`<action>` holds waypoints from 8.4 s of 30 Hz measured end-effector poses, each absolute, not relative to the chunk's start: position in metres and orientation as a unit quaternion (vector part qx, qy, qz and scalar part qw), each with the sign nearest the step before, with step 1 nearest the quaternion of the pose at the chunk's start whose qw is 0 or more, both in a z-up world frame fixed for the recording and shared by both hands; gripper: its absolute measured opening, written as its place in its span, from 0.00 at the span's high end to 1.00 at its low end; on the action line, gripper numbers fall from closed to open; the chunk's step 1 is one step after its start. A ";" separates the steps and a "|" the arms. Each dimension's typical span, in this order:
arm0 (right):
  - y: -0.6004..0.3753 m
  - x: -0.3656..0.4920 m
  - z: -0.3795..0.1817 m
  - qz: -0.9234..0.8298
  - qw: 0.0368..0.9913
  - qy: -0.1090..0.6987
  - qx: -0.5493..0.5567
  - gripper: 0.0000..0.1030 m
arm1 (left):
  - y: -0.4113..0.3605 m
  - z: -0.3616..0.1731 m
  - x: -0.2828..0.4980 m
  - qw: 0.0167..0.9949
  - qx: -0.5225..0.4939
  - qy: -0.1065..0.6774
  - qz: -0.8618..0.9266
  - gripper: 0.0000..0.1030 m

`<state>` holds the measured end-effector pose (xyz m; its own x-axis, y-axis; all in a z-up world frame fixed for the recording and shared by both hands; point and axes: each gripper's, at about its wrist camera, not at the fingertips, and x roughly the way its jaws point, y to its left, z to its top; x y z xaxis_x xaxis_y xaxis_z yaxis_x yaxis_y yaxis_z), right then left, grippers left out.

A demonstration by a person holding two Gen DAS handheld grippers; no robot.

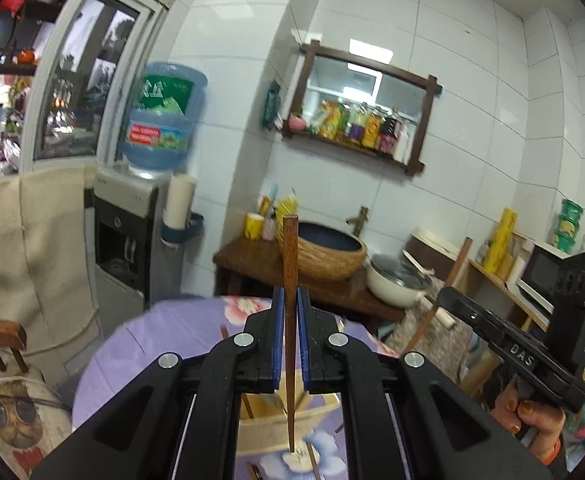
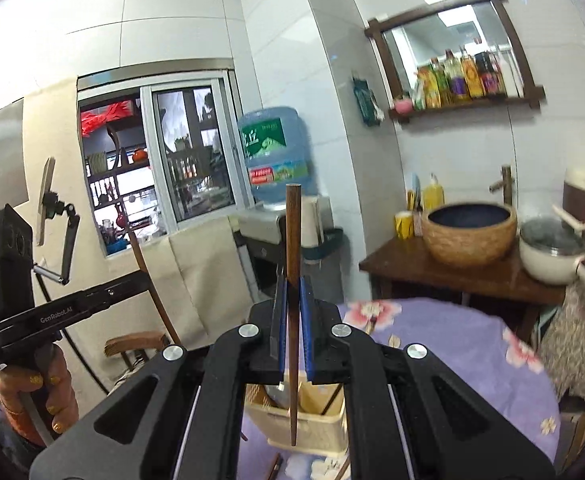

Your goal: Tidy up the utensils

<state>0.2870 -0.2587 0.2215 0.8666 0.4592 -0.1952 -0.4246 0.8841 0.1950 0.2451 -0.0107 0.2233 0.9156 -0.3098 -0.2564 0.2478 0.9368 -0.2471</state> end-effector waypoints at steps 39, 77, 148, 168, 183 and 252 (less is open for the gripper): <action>-0.245 0.315 0.105 0.160 0.973 0.158 0.045 0.44 | -0.011 0.105 0.254 0.968 -0.114 0.196 -0.111 0.17; -0.261 0.245 -0.054 0.099 0.915 0.388 0.041 0.43 | -0.002 -0.040 0.206 0.913 -0.128 0.382 -0.058 0.13; -0.210 0.316 -0.082 0.074 0.895 0.438 -0.029 0.64 | -0.070 -0.070 0.268 0.893 0.009 0.448 -0.047 0.64; -0.205 0.328 -0.081 0.095 0.892 0.440 -0.043 0.89 | -0.072 -0.069 0.269 0.889 0.006 0.452 -0.077 0.91; -0.213 0.314 -0.080 0.096 0.897 0.431 -0.025 0.93 | -0.068 -0.068 0.272 0.887 -0.013 0.455 -0.080 0.93; -0.258 0.225 0.124 0.260 0.937 0.226 0.052 0.93 | -0.026 0.126 0.195 0.955 -0.074 0.240 -0.156 0.93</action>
